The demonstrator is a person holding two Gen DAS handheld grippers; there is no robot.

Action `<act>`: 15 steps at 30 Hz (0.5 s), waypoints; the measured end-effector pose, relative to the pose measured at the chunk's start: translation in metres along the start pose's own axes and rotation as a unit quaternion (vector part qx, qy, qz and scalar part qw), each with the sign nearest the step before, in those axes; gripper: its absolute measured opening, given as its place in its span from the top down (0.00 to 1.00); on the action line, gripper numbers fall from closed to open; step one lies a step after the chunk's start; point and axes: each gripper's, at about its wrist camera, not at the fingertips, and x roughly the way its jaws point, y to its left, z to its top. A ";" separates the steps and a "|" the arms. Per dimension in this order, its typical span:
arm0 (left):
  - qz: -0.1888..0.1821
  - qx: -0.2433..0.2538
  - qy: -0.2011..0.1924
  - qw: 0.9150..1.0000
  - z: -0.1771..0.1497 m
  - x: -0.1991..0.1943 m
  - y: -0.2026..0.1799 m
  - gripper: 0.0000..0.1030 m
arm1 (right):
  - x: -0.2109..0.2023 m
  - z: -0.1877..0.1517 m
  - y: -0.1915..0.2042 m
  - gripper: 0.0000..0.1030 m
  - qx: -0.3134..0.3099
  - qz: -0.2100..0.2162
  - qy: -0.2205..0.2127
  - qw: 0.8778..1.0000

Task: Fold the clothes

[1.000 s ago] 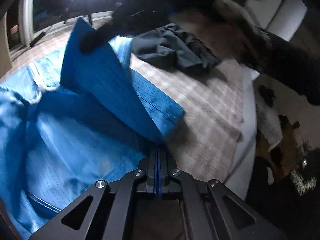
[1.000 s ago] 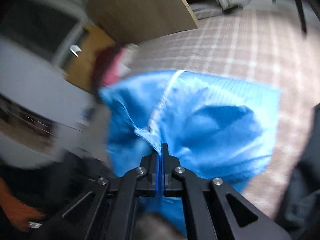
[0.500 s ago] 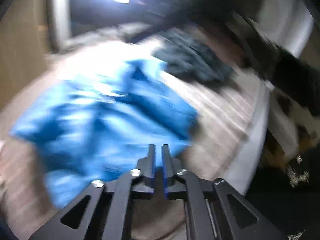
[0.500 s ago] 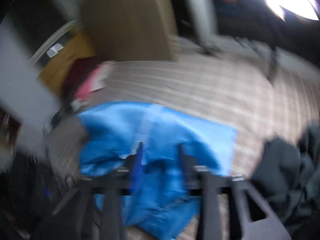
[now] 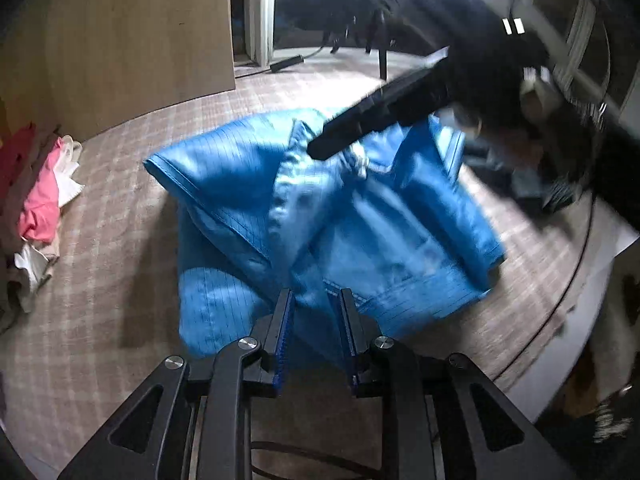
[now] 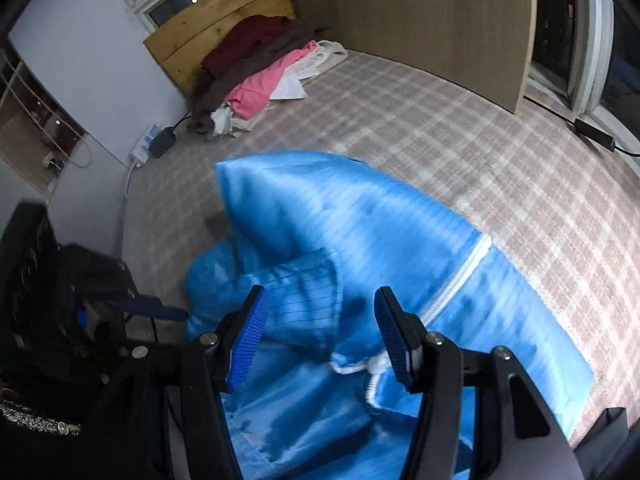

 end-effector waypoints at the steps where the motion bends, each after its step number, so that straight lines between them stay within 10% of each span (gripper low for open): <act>1: 0.014 0.009 0.006 1.000 -0.002 0.004 -0.003 0.80 | 0.000 -0.001 -0.002 0.47 0.005 0.010 0.006 1.000; 3: 0.013 0.020 0.016 1.000 -0.006 0.011 -0.006 0.80 | 0.004 -0.001 -0.003 0.53 0.009 0.025 0.015 1.000; 5: 0.003 0.034 0.023 0.999 -0.006 0.016 -0.005 0.93 | 0.012 0.001 0.001 0.98 0.003 0.034 0.030 0.999; 11: -0.016 0.094 0.020 0.995 -0.010 0.005 -0.004 1.00 | 0.012 0.015 0.002 0.98 0.014 0.035 0.007 0.999; 15: -0.052 0.107 0.068 0.991 -0.013 0.008 0.004 0.99 | 0.053 -0.005 0.003 0.94 0.025 -0.026 0.103 0.994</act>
